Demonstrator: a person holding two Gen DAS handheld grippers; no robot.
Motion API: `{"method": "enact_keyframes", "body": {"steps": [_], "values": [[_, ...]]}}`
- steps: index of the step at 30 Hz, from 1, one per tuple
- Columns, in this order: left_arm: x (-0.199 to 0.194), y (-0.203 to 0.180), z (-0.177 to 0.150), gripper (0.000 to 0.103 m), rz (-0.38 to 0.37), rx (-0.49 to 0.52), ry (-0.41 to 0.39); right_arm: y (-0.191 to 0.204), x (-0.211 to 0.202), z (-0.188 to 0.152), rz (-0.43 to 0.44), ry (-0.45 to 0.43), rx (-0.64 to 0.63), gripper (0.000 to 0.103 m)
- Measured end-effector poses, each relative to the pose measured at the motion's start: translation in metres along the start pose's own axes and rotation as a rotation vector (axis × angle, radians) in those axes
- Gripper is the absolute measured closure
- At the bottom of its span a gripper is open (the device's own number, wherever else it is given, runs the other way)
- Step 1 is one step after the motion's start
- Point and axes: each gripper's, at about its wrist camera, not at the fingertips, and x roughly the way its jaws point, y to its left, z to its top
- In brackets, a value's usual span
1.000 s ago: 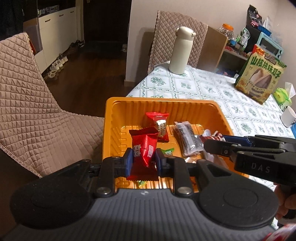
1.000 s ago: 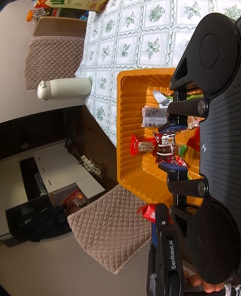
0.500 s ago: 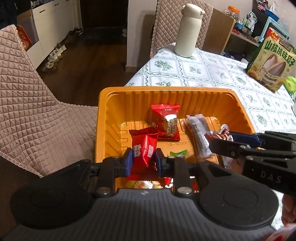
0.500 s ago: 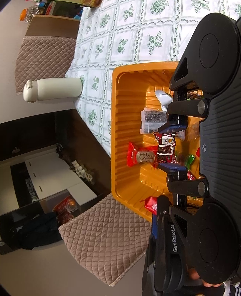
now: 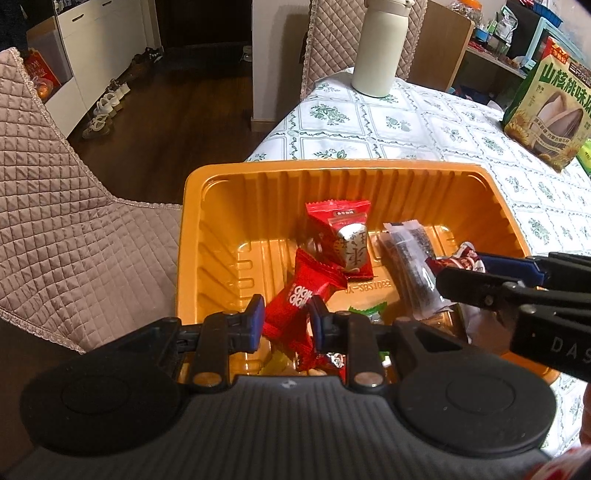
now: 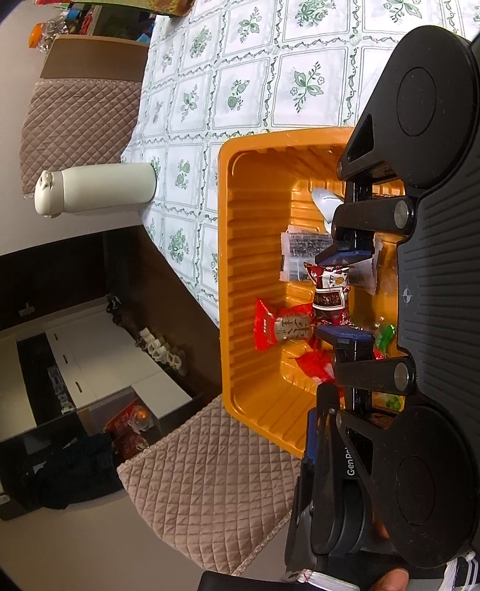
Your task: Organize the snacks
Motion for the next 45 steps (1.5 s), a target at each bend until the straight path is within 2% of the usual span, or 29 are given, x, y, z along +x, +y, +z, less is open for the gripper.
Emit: {"method": "enact_keyframes", "body": {"steps": [11, 29, 33, 41, 43, 45], "values": [[-0.009, 0.001, -0.002, 0.079, -0.014, 0.001, -0.010, 0.000, 0.001, -0.001, 0.007, 0.008, 0.002, 0.069], [-0.047, 0.014, -0.017, 0.079, -0.029, -0.057, -0.042, 0.015, -0.008, -0.012, 0.086, 0.062, -0.024, 0.069], [-0.055, 0.018, -0.019, 0.075, -0.021, -0.064, -0.056, 0.020, -0.006, -0.015, 0.099, 0.080, -0.034, 0.069], [-0.065, 0.023, -0.024, 0.074, -0.019, -0.077, -0.075, 0.033, -0.006, -0.019, 0.121, 0.086, -0.058, 0.069], [-0.068, 0.024, -0.026, 0.073, -0.020, -0.081, -0.080, 0.036, -0.006, -0.019, 0.125, 0.087, -0.063, 0.066], [-0.070, 0.025, -0.027, 0.073, -0.021, -0.085, -0.084, 0.039, -0.007, -0.020, 0.109, 0.077, -0.059, 0.049]]}}
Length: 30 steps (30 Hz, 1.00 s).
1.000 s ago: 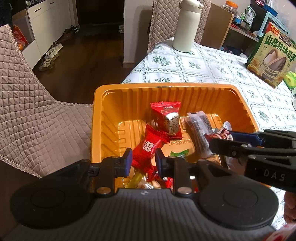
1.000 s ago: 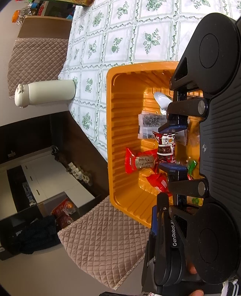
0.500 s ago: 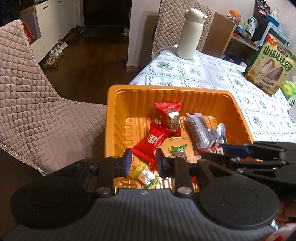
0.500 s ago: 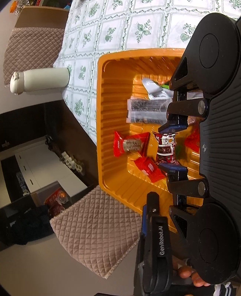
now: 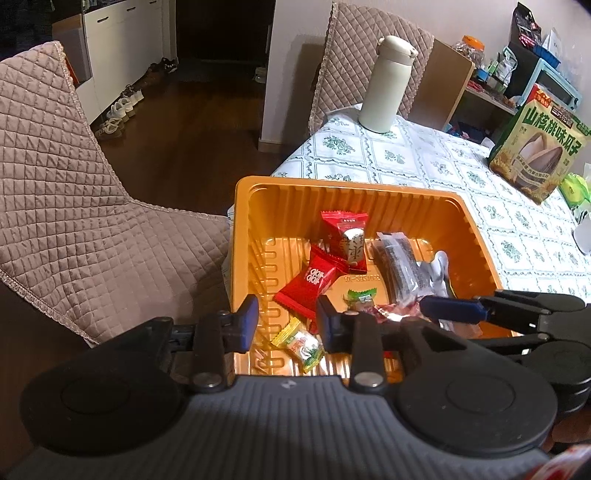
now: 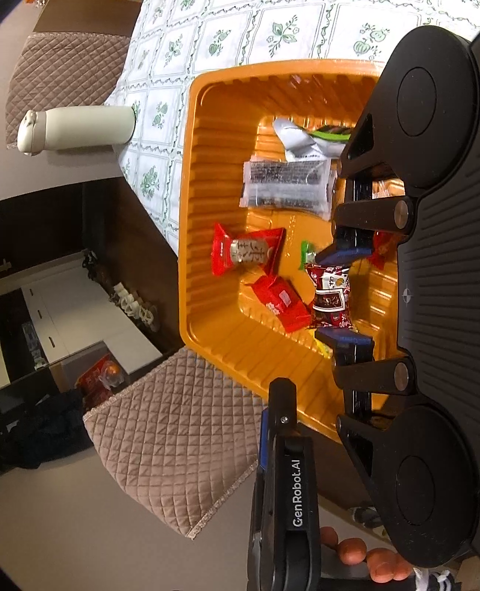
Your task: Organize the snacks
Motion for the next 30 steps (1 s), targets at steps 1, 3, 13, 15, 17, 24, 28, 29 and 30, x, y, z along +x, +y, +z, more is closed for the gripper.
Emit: {"method": "enact_keyframes", "body": {"steps": [1, 3, 13, 15, 17, 24, 28, 29, 30], "values": [[-0.002, 0.000, -0.001, 0.073, 0.000, -0.002, -0.002, 0.001, -0.001, -0.001, -0.004, -0.008, -0.001, 0.047], [-0.004, 0.001, -0.003, 0.073, -0.001, -0.003, -0.006, 0.003, -0.003, -0.002, 0.004, -0.015, -0.006, 0.047], [-0.015, 0.000, -0.012, 0.068, -0.016, 0.002, -0.017, 0.008, -0.008, -0.010, -0.024, -0.007, -0.002, 0.047], [-0.017, -0.002, -0.013, 0.068, -0.020, 0.002, -0.020, 0.008, -0.010, -0.012, -0.030, -0.010, 0.002, 0.047], [-0.020, -0.003, -0.015, 0.068, -0.024, 0.003, -0.022, 0.008, -0.013, -0.014, -0.034, -0.016, 0.010, 0.047], [-0.039, -0.011, -0.025, 0.057, -0.045, -0.006, -0.056, 0.005, -0.036, -0.022, -0.060, -0.061, 0.058, 0.045], [-0.056, -0.024, -0.035, 0.048, -0.036, -0.003, -0.080, -0.002, -0.061, -0.032, -0.082, -0.104, 0.101, 0.034], [-0.060, -0.028, -0.038, 0.047, -0.033, -0.001, -0.085, -0.004, -0.068, -0.034, -0.088, -0.116, 0.111, 0.031], [-0.065, -0.033, -0.041, 0.046, -0.031, 0.002, -0.090, -0.007, -0.075, -0.037, -0.094, -0.126, 0.120, 0.029]]}}
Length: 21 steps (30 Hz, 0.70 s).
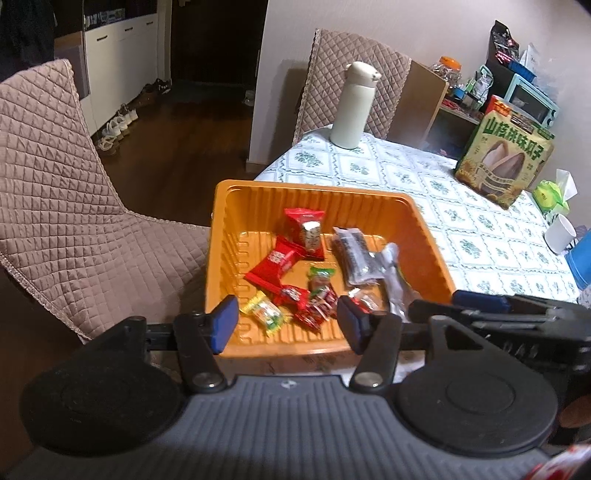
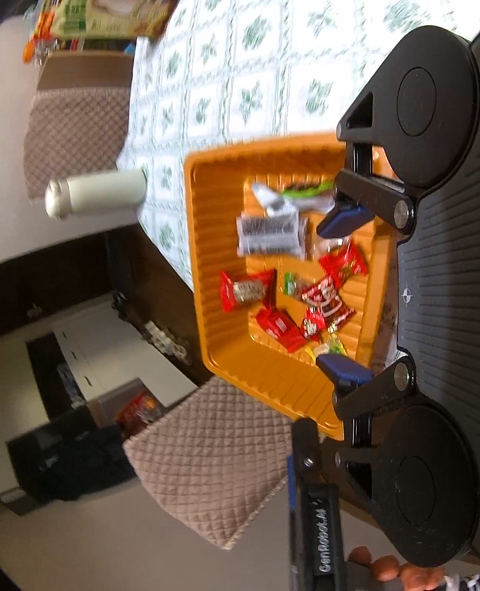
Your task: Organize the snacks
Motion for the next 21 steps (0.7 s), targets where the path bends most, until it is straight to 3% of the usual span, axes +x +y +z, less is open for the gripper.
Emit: {"method": "enact_keyframes", "body": {"steps": [4, 7, 13, 21], "values": [[-0.017, -0.022, -0.011, 0.045, -0.001, 0.020, -0.011, -0.016, -0.031, -0.006, -0.019, -0.038, 0.023, 0.026], [-0.030, -0.042, -0.021, 0.035, -0.013, 0.033, -0.016, -0.030, -0.055, -0.012, -0.031, -0.060, 0.053, 0.022], [-0.048, -0.086, -0.047, 0.031, -0.029, 0.045, -0.010, -0.061, -0.105, -0.028, -0.038, -0.090, 0.108, 0.018], [-0.065, -0.143, -0.086, 0.029, -0.035, 0.050, 0.019, -0.094, -0.167, -0.063, -0.062, -0.088, 0.082, 0.014]]}}
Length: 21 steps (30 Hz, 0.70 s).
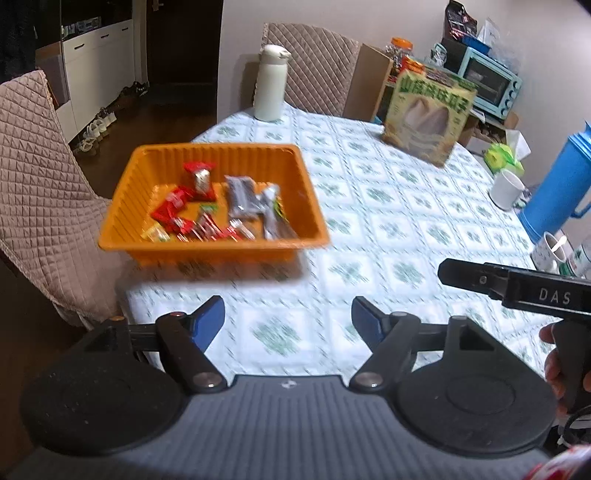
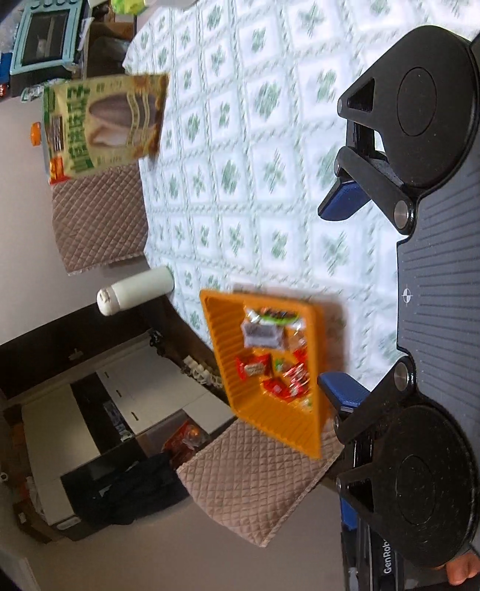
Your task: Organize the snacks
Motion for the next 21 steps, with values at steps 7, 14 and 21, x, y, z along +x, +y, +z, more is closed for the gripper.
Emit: {"method": "enact_keyframes", "body": {"steps": [7, 14, 21], "values": [[-0.014, -0.042, -0.031, 0.026, -0.008, 0.011, 0.031, -0.027, -0.043, -0.027, -0.038, 0.036, -0.016, 0.013], [-0.024, -0.076, -0.055, 0.024, -0.015, 0.037, 0.041, -0.047, -0.076, -0.053, -0.072, 0.077, -0.028, 0.013], [-0.027, -0.101, -0.071, 0.024, -0.024, 0.057, 0.058, -0.063, -0.096, -0.072, -0.081, 0.104, -0.027, 0.013]]}}
